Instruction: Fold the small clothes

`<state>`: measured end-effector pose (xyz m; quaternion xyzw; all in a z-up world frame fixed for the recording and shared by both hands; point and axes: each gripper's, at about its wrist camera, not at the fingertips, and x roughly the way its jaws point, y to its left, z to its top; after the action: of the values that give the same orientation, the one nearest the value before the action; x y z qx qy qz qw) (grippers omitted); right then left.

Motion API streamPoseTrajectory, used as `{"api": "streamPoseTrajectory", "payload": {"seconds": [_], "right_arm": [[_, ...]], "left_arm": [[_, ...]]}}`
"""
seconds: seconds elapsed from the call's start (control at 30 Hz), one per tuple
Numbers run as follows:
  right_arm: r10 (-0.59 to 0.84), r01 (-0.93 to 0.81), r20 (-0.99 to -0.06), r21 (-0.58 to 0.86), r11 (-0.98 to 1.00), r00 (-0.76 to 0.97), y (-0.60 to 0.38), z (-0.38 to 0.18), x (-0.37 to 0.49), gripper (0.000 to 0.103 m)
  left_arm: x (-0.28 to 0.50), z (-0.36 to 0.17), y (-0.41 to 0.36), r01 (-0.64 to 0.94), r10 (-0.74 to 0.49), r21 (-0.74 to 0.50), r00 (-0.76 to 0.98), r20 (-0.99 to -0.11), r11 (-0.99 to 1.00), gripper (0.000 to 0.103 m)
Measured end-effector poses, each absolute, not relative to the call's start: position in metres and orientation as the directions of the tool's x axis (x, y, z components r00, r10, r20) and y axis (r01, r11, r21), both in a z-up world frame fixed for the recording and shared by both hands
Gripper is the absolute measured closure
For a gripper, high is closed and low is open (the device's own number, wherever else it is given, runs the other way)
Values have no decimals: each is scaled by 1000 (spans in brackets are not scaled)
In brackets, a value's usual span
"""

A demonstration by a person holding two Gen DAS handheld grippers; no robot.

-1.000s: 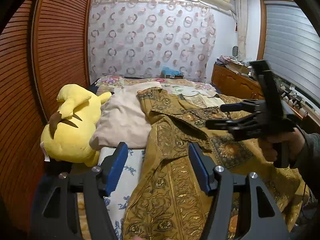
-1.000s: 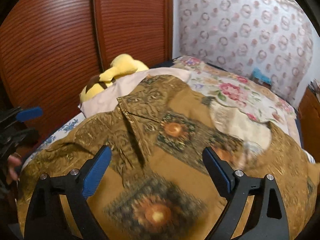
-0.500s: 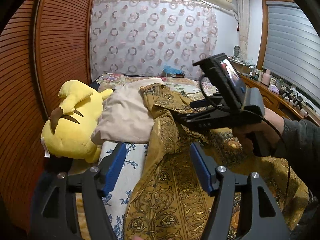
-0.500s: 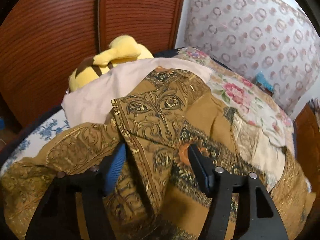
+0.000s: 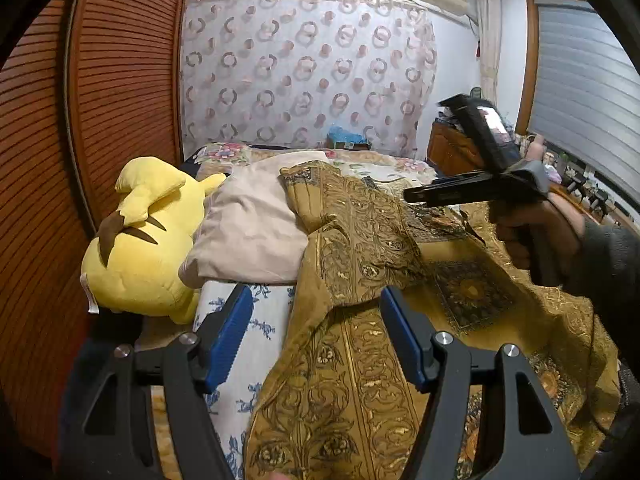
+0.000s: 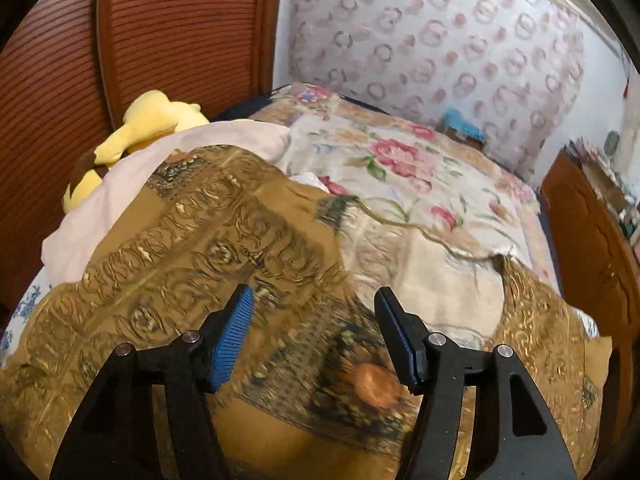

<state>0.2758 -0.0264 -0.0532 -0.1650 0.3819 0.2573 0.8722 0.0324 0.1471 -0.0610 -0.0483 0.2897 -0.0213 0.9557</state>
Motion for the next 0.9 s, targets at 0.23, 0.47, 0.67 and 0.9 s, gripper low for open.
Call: {"api": "streamPoseTrajectory", "payload": {"seconds": [0.23,0.47,0.67,0.9], "right_arm": [[394,-590,-734,-12,807,553,-80,-43,257,25],[356,-600,-766,-49,798,536,-149,-58,227,25],[311,-565,-786,-59,823,535,-208,-77,211,25],[278,-524,-807,-46,850,521,-241,-93,211,25]], "left_arm": [[62,-60,144,34,-72,-76,809,-584,997,37],[101,-58,148,32,-57,-52,782,-620,998,37],[132,-63,155,15,-41,-45,754,-656,999,37],[170,-70,157,5,-37,-48,714,-699,999,37]]}}
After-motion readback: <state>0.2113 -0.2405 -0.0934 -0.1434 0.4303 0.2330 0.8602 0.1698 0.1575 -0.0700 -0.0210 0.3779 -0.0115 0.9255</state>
